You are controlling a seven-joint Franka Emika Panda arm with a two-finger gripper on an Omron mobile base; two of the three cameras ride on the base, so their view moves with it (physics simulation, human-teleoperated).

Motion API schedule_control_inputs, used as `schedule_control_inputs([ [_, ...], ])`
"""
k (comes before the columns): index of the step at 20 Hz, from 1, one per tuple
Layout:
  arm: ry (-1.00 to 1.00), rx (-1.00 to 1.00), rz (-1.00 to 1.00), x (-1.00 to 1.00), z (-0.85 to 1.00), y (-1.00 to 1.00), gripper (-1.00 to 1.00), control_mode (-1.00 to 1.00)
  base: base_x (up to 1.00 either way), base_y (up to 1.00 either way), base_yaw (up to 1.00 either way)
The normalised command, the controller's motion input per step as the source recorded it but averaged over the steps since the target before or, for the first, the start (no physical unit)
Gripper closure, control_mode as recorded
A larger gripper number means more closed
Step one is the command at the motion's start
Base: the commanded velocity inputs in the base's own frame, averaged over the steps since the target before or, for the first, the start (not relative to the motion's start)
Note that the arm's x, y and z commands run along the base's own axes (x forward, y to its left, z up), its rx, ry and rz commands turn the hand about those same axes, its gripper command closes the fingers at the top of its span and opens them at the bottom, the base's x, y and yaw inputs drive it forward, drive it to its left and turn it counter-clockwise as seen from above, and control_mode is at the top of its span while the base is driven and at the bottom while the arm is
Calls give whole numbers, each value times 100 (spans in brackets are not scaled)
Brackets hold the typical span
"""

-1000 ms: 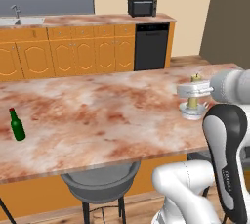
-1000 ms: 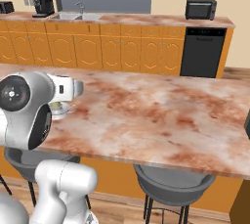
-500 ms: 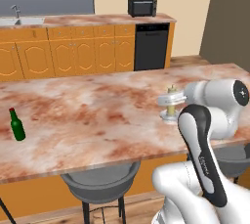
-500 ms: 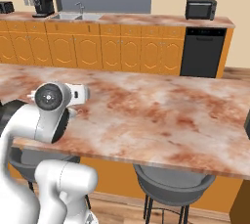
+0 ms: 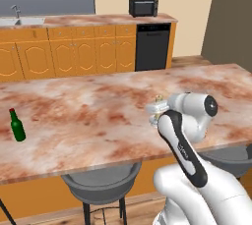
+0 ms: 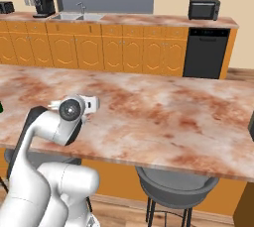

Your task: Get the candle and the beer from the cabinet and move them to the dining counter.

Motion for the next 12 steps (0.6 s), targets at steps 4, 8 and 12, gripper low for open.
schedule_control_inputs([
  [4, 0, 0, 0, 72, -41, 0, 100, -100, 0, 0, 0],
  [8, 0, 1, 0, 64, -27, -1, 100, -100, 0, 0, 0],
  [12, 2, 1, 2, 57, -17, -3, 100, -100, 0, 0, 0],
])
